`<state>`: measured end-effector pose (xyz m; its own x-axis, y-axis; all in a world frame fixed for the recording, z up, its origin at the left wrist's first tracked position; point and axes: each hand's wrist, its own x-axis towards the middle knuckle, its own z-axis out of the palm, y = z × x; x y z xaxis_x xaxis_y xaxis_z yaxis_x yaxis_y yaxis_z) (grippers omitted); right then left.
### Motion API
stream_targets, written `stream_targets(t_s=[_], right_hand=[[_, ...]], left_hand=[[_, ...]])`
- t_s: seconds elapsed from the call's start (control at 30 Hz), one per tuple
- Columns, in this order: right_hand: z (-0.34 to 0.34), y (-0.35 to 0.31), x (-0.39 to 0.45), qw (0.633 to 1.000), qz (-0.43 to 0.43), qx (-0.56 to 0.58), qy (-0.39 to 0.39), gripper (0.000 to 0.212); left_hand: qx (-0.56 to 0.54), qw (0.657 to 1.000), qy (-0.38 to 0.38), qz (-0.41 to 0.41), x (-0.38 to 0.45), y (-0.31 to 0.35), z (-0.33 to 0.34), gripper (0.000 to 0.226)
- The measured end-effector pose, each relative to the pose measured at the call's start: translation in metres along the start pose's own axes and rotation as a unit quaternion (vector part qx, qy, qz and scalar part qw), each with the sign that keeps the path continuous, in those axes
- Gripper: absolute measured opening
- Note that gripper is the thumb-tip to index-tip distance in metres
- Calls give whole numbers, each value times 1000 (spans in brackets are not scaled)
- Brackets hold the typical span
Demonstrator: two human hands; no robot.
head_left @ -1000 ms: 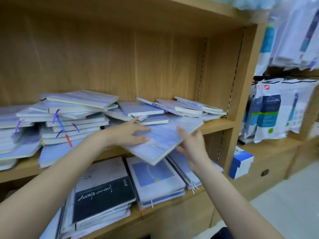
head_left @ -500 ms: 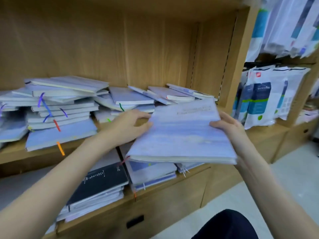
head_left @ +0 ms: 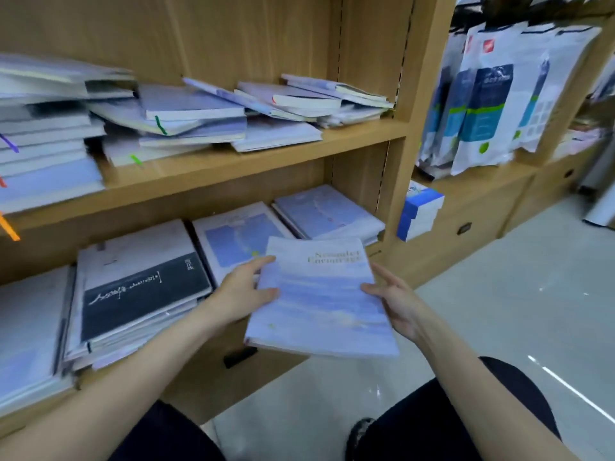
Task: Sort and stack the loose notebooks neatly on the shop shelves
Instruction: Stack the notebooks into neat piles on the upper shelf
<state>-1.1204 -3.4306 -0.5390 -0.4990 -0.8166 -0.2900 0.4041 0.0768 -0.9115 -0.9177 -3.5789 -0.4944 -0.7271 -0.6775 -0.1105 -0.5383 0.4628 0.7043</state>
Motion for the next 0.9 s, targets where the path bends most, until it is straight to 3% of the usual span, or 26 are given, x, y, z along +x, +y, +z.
stream_targets(t_s=[0.13, 0.2, 0.33, 0.4, 0.47, 0.5, 0.57, 0.6, 0.67, 0.7, 0.73, 0.8, 0.83, 0.9], right_hand=[[10, -25, 46, 1000, 17, -4, -15, 53], [13, -42, 63, 998, 36, -21, -55, 60], [1, -54, 87, 991, 68, -66, -97, 69], [-7, -66, 107, 987, 29, -148, -56, 71], [-11, -83, 133, 967, -67, -241, 49, 60], [-15, -91, 148, 939, -117, -307, 97, 54], [-25, -92, 180, 838, -158, -500, 153, 48], [-30, -85, 194, 782, -145, -586, 156, 48], [-32, -61, 207, 715, -105, -680, 123, 45], [-29, -49, 209, 703, -96, -698, 94, 44], [-26, -40, 209, 700, -96, -705, 65, 44], [-21, -34, 207, 701, -115, -702, 47, 47], [-19, -35, 204, 710, -131, -690, 50, 51], [-17, -44, 193, 769, -186, -606, 80, 63]], left_hand=[[-218, 973, 4, -83, 38, -1, -20, 48], [-282, 953, 46, -99, 62, -3, -24, 47], [-297, 941, 154, -56, 110, 0, -22, 52], [-292, 938, 184, -31, 132, 11, -17, 49], [-242, 952, 188, -23, 160, 19, -7, 55], [-197, 963, 181, -20, 174, 22, 0, 60], [-27, 994, 104, -31, 200, 24, 15, 67], [63, 996, 47, -39, 210, 20, 23, 61], [174, 981, -65, -49, 215, 14, 37, 23], [202, 972, -109, -46, 212, 9, 41, 8], [220, 966, -131, -34, 208, 6, 43, 11], [256, 957, -137, -11, 202, 1, 42, 49], [258, 959, -113, 5, 198, 2, 39, 56], [235, 970, -31, 60, 186, 7, 29, 55]])
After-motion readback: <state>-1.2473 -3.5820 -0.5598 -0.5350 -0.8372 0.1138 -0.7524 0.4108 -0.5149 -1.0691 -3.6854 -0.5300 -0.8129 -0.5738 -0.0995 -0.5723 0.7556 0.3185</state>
